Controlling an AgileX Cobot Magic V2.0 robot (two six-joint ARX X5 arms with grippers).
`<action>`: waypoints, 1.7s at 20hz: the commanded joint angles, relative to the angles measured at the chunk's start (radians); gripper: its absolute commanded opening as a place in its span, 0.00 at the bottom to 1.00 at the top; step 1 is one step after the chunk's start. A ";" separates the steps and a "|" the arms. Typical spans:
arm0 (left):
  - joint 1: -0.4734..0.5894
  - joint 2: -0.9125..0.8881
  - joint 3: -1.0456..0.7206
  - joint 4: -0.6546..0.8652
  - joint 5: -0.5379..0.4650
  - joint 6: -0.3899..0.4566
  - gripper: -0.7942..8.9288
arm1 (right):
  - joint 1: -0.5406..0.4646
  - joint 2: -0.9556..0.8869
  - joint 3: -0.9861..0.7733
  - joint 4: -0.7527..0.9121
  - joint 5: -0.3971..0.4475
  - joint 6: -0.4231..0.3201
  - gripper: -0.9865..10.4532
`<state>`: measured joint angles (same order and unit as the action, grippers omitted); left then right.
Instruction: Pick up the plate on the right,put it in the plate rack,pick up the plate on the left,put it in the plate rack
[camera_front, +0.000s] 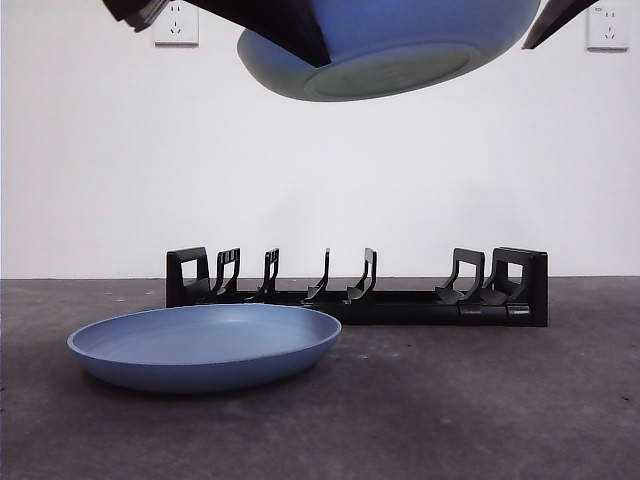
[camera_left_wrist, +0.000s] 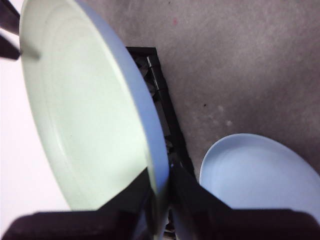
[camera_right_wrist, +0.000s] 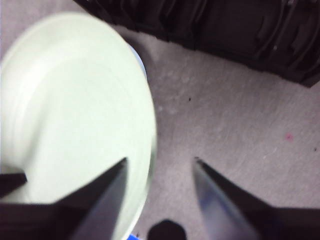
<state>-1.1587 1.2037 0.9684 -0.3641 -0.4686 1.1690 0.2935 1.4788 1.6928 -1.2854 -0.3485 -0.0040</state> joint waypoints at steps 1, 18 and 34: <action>0.000 -0.001 0.001 0.014 0.005 -0.061 0.07 | 0.001 0.002 0.039 0.014 -0.004 0.005 0.48; 0.355 -0.065 0.004 0.316 0.446 -0.918 0.07 | 0.001 -0.106 0.370 -0.072 0.169 0.019 0.48; 0.655 0.210 0.004 0.554 0.625 -1.225 0.07 | 0.002 -0.177 0.261 -0.093 0.034 0.029 0.47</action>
<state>-0.5056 1.4097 0.9699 0.1677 0.1589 -0.0536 0.2935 1.3029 1.9598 -1.3533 -0.3119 0.0223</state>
